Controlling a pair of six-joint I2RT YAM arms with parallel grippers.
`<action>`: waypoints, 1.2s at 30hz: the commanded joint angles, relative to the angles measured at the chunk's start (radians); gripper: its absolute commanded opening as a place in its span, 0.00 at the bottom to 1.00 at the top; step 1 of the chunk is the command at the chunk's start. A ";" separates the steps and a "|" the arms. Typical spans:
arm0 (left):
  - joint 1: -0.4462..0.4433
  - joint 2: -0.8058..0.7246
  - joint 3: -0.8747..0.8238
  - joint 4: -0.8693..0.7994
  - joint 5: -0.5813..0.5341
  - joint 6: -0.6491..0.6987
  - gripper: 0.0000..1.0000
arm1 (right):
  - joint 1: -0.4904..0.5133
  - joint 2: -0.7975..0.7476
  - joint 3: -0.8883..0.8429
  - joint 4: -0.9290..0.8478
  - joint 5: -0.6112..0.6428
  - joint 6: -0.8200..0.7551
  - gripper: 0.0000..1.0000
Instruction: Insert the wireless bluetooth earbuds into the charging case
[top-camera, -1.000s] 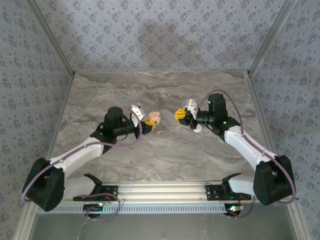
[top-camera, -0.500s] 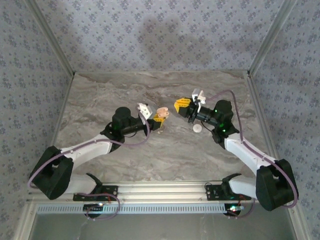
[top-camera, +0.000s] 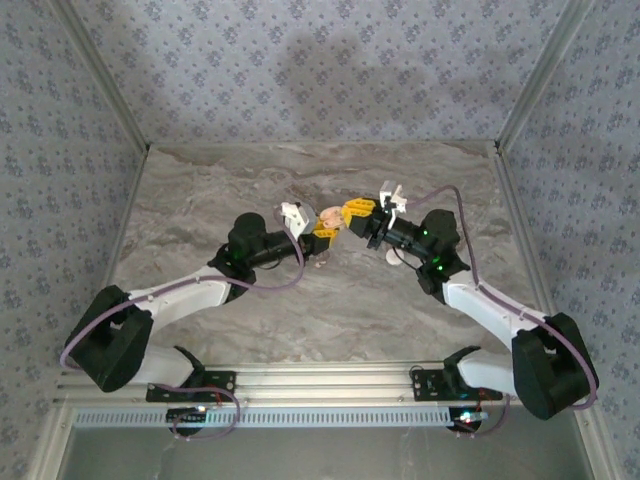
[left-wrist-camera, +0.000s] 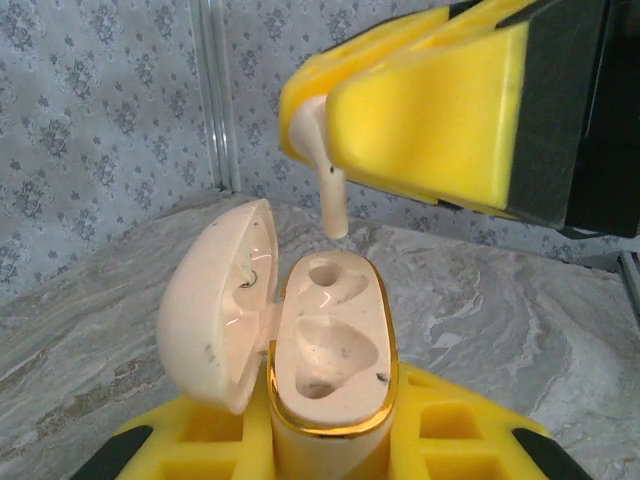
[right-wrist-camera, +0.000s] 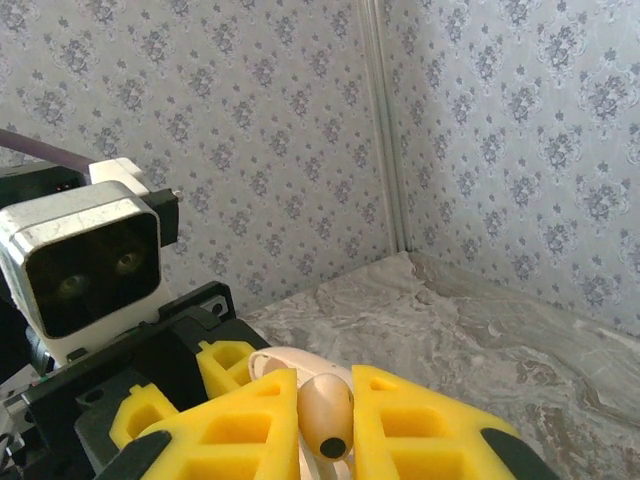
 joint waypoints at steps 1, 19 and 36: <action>-0.006 0.002 0.036 0.065 -0.008 -0.017 0.17 | 0.010 0.010 -0.002 0.052 0.022 0.012 0.18; -0.006 -0.024 0.036 0.073 -0.029 -0.015 0.17 | 0.017 -0.007 -0.038 0.013 0.059 -0.012 0.19; -0.007 -0.036 0.054 0.005 -0.041 0.037 0.17 | 0.014 -0.048 0.001 -0.065 0.017 -0.034 0.45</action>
